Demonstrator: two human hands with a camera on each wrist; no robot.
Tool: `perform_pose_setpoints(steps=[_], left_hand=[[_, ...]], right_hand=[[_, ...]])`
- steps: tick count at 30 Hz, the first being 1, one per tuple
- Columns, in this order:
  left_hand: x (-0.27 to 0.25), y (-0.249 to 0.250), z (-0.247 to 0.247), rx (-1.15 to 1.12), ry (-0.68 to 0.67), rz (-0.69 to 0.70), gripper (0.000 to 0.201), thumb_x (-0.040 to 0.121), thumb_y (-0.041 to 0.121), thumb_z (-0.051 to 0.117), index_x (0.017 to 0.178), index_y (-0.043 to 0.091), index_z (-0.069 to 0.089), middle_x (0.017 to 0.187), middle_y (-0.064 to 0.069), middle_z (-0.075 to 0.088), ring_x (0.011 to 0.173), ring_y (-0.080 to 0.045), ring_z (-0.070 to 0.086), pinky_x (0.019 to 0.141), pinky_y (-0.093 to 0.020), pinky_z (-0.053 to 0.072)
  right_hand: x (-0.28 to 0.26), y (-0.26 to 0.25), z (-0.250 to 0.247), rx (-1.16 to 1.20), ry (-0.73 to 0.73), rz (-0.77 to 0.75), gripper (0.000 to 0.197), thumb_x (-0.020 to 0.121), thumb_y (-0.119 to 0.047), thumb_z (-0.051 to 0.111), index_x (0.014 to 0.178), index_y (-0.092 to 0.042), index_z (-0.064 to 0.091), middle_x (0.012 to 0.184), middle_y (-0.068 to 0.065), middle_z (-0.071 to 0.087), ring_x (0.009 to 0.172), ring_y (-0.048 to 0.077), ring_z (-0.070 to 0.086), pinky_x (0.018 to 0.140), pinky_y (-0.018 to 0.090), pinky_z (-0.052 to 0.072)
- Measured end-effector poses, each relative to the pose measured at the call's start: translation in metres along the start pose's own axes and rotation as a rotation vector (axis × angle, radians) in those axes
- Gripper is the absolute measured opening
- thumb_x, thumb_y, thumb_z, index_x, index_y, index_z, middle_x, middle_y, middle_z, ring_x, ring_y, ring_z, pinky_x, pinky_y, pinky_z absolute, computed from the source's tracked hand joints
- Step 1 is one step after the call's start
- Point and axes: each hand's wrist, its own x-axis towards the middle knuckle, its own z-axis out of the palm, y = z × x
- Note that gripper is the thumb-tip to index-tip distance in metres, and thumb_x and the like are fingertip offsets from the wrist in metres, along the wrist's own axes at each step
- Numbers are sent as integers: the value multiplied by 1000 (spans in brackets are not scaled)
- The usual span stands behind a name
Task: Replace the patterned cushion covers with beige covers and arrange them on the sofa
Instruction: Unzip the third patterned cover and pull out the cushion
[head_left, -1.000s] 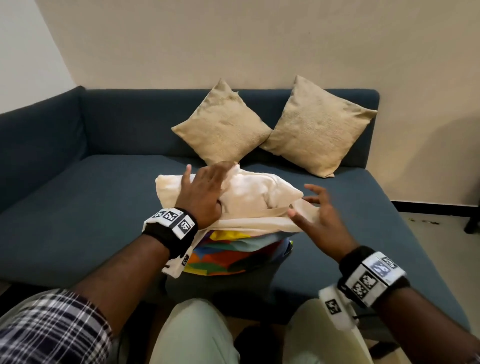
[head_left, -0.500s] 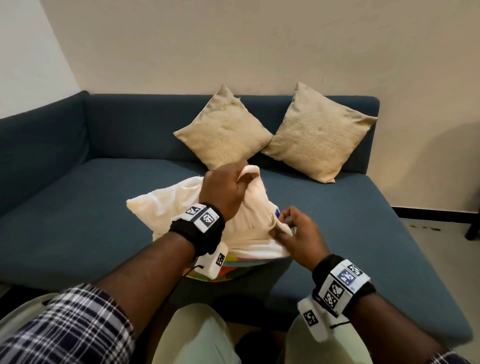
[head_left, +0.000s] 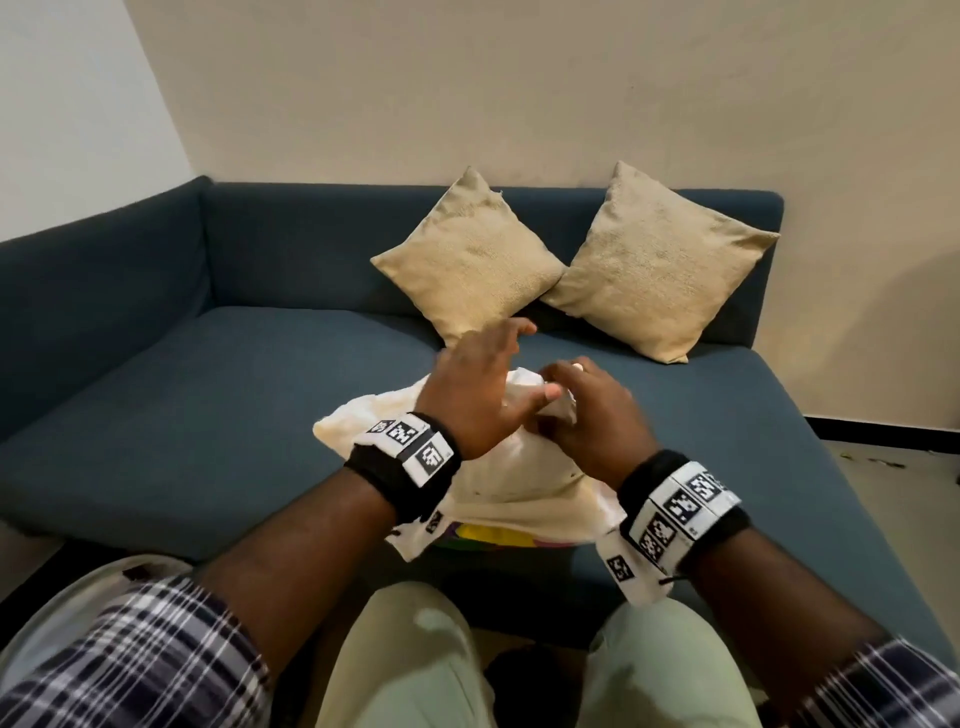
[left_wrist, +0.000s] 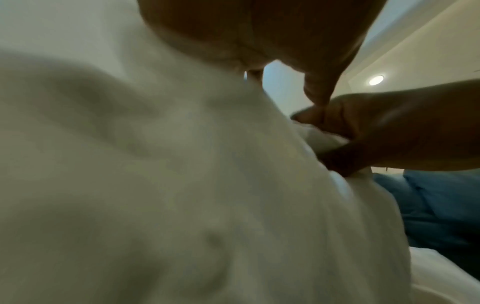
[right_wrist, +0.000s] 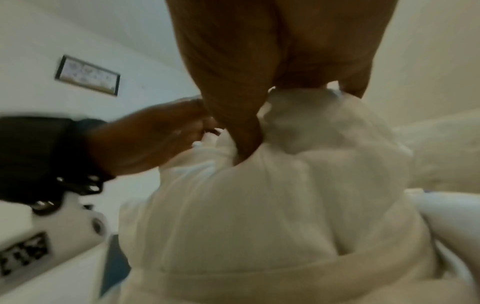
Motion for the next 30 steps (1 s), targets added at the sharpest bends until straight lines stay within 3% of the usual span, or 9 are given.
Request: perform_pose_setpoints(steps=[3, 6, 10, 14, 17, 19, 21, 26, 30], left_hand=[[-28, -29, -30, 387, 43, -270, 88, 60, 91, 53, 132, 42, 41, 127, 10, 57, 120, -21, 55, 108, -52, 36], [-61, -86, -44, 38, -75, -543, 103, 42, 80, 78, 129, 41, 41, 125, 10, 56, 114, -22, 59, 93, -45, 51], [-87, -109, -28, -318, 23, -458, 63, 66, 21, 90, 116, 26, 52, 107, 9, 62, 96, -11, 62, 72, -31, 49], [-91, -80, -21, -577, 199, -363, 53, 73, 4, 83, 108, 33, 57, 103, 14, 66, 90, -3, 63, 76, -35, 55], [-94, -67, -25, -654, 224, -274, 76, 74, 15, 87, 133, 39, 44, 127, 16, 56, 111, -7, 61, 87, -32, 57], [-98, -70, -29, -653, 200, -291, 110, 64, 29, 95, 147, 45, 24, 146, 15, 42, 126, -4, 52, 95, -27, 52], [-101, -80, -30, -662, 104, -327, 135, 50, 41, 99, 153, 45, 10, 158, 14, 28, 140, -7, 38, 109, -37, 42], [-96, -99, -17, -494, 73, -290, 141, 40, 59, 97, 155, 40, 16, 156, 15, 36, 144, -13, 38, 111, -55, 41], [-94, -110, -20, -137, 77, -400, 115, 61, 85, 60, 155, 41, 11, 163, 7, 24, 152, -23, 21, 117, -66, 19]], right_hand=[[4, 3, -5, -403, 156, 178, 41, 83, -42, 70, 121, -32, 60, 135, 1, 53, 126, 31, 45, 98, 48, 37], [3, -5, -7, -452, 143, 43, 75, 67, -35, 74, 138, -34, 48, 158, 4, 25, 148, 35, 15, 114, 56, 20], [9, -33, 4, -414, -143, -244, 114, 59, -55, 76, 154, -38, 15, 164, -6, 15, 151, 23, 16, 117, 52, 14], [25, -51, 17, -482, -195, -231, 134, 50, -72, 79, 156, -38, 4, 162, -1, 26, 143, 26, 36, 111, 53, 27], [30, -51, 14, -407, -98, -176, 89, 71, -58, 77, 148, -40, 34, 128, 2, 65, 112, 28, 64, 85, 40, 45], [27, -46, 5, -288, 70, -196, 44, 82, -45, 71, 124, -38, 61, 106, -2, 73, 99, 27, 67, 75, 36, 48], [24, -43, -10, -88, 191, -175, 23, 82, -45, 68, 102, -33, 68, 92, -5, 73, 88, 24, 68, 72, 39, 52], [24, -38, -42, 428, 202, -198, 20, 80, -25, 82, 96, -30, 72, 92, -7, 75, 87, 16, 70, 75, 41, 57], [16, -25, -48, 594, 186, -228, 24, 79, -4, 82, 102, -6, 74, 98, 6, 76, 93, 18, 72, 78, 36, 57]])
